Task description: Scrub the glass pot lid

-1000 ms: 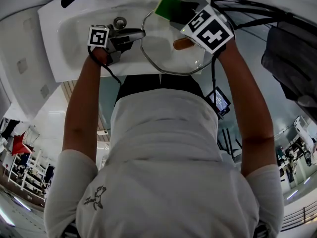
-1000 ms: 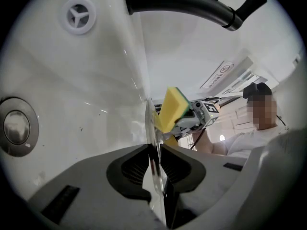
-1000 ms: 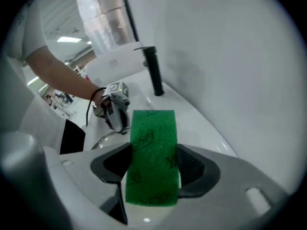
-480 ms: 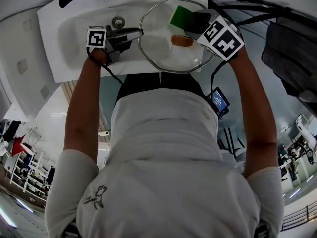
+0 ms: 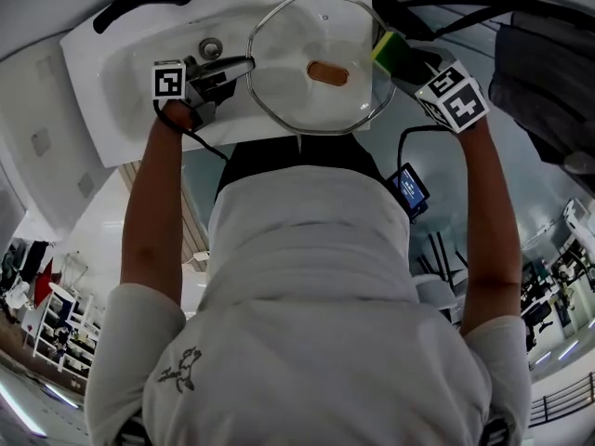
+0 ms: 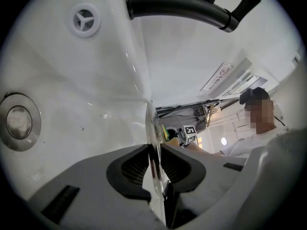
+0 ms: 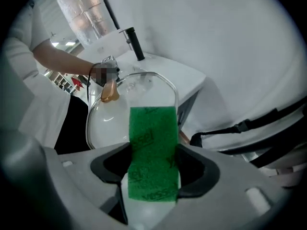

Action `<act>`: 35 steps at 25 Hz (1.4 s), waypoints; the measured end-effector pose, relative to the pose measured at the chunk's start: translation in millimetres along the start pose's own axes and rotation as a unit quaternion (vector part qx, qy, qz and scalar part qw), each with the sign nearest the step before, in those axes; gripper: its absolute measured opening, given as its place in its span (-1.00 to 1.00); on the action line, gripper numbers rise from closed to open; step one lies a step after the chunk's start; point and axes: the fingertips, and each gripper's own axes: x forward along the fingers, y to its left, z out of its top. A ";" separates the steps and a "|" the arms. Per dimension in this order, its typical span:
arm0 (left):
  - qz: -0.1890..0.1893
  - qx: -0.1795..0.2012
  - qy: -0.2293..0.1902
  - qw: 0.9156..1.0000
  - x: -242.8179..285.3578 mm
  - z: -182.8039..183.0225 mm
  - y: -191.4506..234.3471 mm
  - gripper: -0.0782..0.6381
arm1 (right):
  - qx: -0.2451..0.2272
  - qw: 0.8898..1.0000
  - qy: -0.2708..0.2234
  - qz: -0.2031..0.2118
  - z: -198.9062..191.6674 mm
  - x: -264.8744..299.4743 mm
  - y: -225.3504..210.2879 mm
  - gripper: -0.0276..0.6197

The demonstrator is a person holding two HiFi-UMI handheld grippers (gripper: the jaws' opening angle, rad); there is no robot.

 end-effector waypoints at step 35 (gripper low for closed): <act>0.021 0.009 -0.011 1.000 4.1 2.2 2.8 -0.56 | -0.088 0.993 -0.068 -0.041 0.9 -1.2 76.8 -0.01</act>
